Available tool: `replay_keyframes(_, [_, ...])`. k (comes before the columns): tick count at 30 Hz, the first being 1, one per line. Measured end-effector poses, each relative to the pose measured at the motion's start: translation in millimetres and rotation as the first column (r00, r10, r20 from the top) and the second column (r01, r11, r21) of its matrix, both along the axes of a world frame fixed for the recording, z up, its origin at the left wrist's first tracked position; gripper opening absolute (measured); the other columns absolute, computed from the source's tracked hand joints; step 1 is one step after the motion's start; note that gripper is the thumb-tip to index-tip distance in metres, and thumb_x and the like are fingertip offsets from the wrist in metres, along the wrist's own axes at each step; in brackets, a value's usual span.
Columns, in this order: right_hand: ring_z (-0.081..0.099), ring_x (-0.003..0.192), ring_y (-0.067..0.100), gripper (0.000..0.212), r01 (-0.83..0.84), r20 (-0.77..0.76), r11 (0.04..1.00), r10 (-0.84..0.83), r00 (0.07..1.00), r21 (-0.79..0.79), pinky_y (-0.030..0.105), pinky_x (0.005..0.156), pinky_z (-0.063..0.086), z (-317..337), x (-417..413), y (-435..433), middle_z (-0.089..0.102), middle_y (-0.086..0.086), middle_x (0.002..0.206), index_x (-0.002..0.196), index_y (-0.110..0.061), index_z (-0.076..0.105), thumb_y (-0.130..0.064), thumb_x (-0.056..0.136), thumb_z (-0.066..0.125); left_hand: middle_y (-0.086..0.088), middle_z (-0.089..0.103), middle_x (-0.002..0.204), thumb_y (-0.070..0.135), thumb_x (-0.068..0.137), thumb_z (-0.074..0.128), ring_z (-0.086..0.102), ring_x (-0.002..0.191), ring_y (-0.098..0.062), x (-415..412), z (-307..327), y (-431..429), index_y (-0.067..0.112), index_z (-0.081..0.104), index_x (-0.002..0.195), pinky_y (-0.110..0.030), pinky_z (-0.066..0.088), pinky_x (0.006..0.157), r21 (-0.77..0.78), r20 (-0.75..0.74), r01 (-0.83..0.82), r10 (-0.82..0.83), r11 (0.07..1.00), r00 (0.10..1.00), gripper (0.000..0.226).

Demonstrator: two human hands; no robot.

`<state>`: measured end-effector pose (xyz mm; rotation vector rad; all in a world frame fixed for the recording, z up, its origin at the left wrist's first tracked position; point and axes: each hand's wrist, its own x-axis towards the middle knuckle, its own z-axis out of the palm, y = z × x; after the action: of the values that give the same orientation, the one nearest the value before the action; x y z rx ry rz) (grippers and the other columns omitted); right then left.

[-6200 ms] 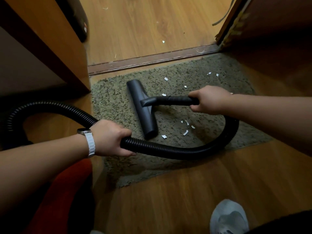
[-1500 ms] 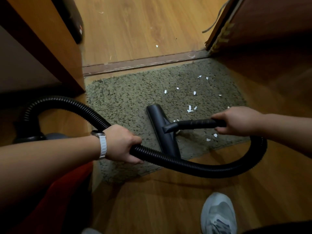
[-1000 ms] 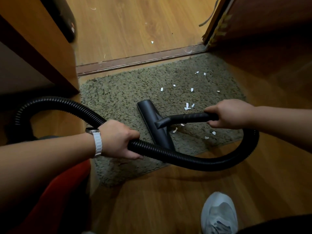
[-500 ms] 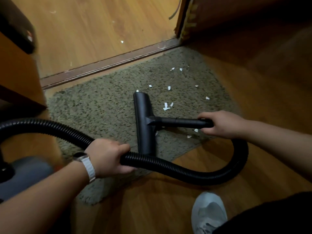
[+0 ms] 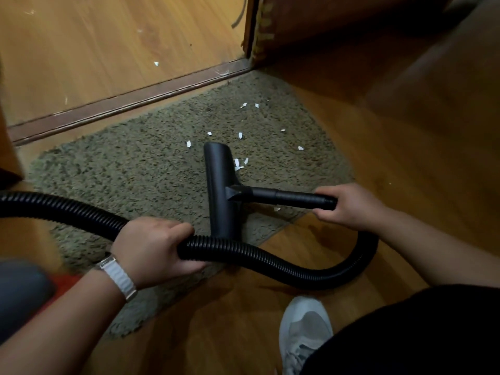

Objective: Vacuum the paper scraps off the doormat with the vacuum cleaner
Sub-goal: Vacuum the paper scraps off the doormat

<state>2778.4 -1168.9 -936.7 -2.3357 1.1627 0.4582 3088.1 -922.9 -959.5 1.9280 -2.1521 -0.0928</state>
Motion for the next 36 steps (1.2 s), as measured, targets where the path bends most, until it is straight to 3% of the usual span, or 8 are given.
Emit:
replay_keyframes(6, [0.064, 0.072, 0.008, 0.028, 0.283, -0.029, 0.959, -0.283, 0.959, 0.022, 0.034, 0.066, 0.052, 4.4, -62.9, 6.8, 0.069, -0.009, 0.082, 0.114, -0.036, 0.066, -0.039, 0.087, 0.073, 0.006, 0.057, 0.053, 0.074, 0.071, 0.056, 0.06, 0.046, -0.023, -2.3, -5.1, -4.6, 0.02, 0.061, 0.062, -0.029, 0.047, 0.044, 0.009, -0.028, 0.013, -0.012, 1.0, 1.0, 0.055])
replay_keyframes(9, [0.062, 0.071, 0.006, 0.039, 0.426, -0.042, 0.904, -0.426, 0.904, -0.015, 0.027, 0.06, 0.05, -0.3, -85.8, 16.3, 0.063, -0.015, 0.081, 0.124, -0.033, 0.064, -0.04, 0.087, 0.073, 0.006, 0.058, 0.053, 0.074, 0.07, 0.055, 0.06, 0.045, -0.023, -3.8, -8.4, -5.5, 0.021, 0.062, 0.063, -0.029, 0.048, 0.043, 0.015, -0.027, 0.023, -0.023, 1.0, 0.999, 0.054])
replay_keyframes(12, [0.064, 0.074, 0.013, 0.048, 0.507, -0.049, 0.861, -0.508, 0.86, -0.033, 0.036, 0.071, 0.058, -9.1, -99.5, 30.0, 0.063, -0.008, 0.084, 0.131, -0.027, 0.063, -0.042, 0.086, 0.073, 0.006, 0.057, 0.051, 0.073, 0.069, 0.052, 0.059, 0.042, -0.023, -6.4, -10.6, -4.7, 0.02, 0.064, 0.062, -0.028, 0.047, 0.042, 0.024, -0.019, 0.028, -0.028, 0.999, 0.999, 0.054])
replay_keyframes(24, [0.065, 0.079, 0.014, 0.037, 0.397, -0.001, 0.918, -0.397, 0.918, -0.01, 0.039, 0.074, 0.058, -18.0, -69.7, 33.3, 0.069, -0.004, 0.092, 0.123, -0.031, 0.065, -0.043, 0.088, 0.07, 0.006, 0.057, 0.051, 0.077, 0.068, 0.049, 0.06, 0.043, -0.023, -6.5, -13.5, -8.4, 0.02, 0.063, 0.062, -0.026, 0.044, 0.043, 0.07, 0.008, -0.003, 0.002, 0.998, 1.0, 0.059])
replay_keyframes(29, [0.059, 0.07, 0.002, 0.04, 0.462, 0.007, 0.885, -0.462, 0.887, -0.062, 0.023, 0.058, 0.049, -13.9, -90.7, 39.9, 0.066, -0.007, 0.085, 0.125, -0.028, 0.065, -0.043, 0.089, 0.07, 0.006, 0.056, 0.05, 0.079, 0.075, 0.043, 0.058, 0.041, -0.023, -7.9, -12.4, -8.1, 0.02, 0.062, 0.061, -0.025, 0.042, 0.042, 0.055, 0.003, 0.01, -0.01, 0.998, 1.0, 0.063])
replay_keyframes(33, [0.06, 0.072, 0.009, 0.039, 0.551, -0.02, 0.831, -0.554, 0.832, -0.081, 0.033, 0.068, 0.053, -6.6, -109.3, 57.2, 0.063, -0.009, 0.08, 0.125, -0.024, 0.066, -0.04, 0.09, 0.069, 0.006, 0.054, 0.047, 0.075, 0.068, 0.048, 0.057, 0.038, -0.022, -10.7, -12.5, -9.7, 0.02, 0.062, 0.059, -0.024, 0.042, 0.04, 0.056, 0.014, 0.026, -0.027, 0.998, 1.0, 0.057])
replay_keyframes(36, [0.057, 0.068, 0.008, 0.04, 0.562, -0.083, 0.822, -0.569, 0.818, -0.097, 0.031, 0.065, 0.051, -6.7, -114.8, 68.1, 0.06, -0.011, 0.078, 0.127, -0.026, 0.064, -0.043, 0.091, 0.067, 0.006, 0.055, 0.048, 0.077, 0.067, 0.047, 0.058, 0.039, -0.022, -10.7, -15.2, -8.5, 0.021, 0.064, 0.061, -0.024, 0.043, 0.04, 0.073, 0.014, 0.021, -0.022, 0.997, 1.0, 0.059])
